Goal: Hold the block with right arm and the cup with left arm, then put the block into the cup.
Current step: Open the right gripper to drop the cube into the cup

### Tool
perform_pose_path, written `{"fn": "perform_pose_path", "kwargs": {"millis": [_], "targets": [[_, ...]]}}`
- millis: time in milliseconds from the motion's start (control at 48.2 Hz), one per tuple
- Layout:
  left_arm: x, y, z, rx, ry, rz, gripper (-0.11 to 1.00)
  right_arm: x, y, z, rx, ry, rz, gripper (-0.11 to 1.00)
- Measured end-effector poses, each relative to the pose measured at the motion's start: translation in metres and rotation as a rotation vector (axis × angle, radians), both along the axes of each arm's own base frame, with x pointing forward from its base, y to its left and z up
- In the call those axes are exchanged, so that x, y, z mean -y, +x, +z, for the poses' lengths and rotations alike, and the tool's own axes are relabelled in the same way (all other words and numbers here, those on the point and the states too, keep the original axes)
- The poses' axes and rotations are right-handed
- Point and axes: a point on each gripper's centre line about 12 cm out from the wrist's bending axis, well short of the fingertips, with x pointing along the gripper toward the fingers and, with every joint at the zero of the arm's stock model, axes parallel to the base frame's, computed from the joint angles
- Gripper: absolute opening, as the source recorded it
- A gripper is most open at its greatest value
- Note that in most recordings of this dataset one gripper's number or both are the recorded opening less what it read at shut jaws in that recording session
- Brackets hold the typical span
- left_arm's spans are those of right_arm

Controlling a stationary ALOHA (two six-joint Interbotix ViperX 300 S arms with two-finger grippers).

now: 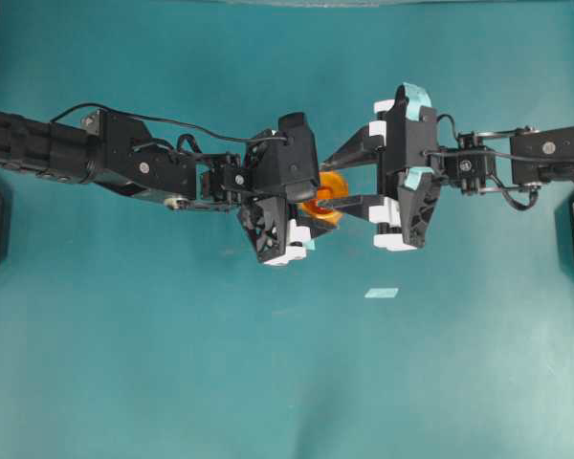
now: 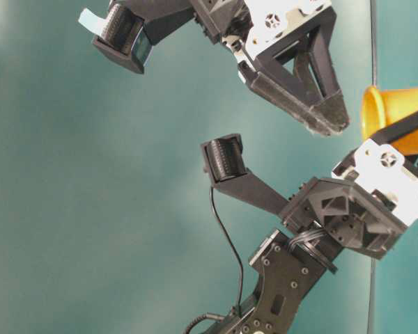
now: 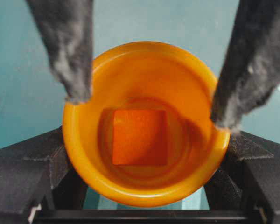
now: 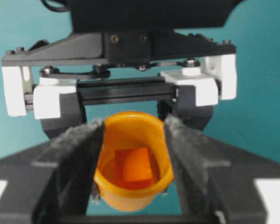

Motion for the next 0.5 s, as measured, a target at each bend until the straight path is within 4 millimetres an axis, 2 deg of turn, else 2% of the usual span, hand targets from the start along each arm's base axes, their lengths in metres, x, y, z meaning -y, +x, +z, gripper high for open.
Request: {"fn": "perform_pose_path", "kwargs": {"millis": [498], "targets": [[0.0,0.0004,0.0006,0.006,0.0,0.0,0.63,-0.0076,0.0006,-0.0002,-0.001,0.003,0.02,0.58]]}}
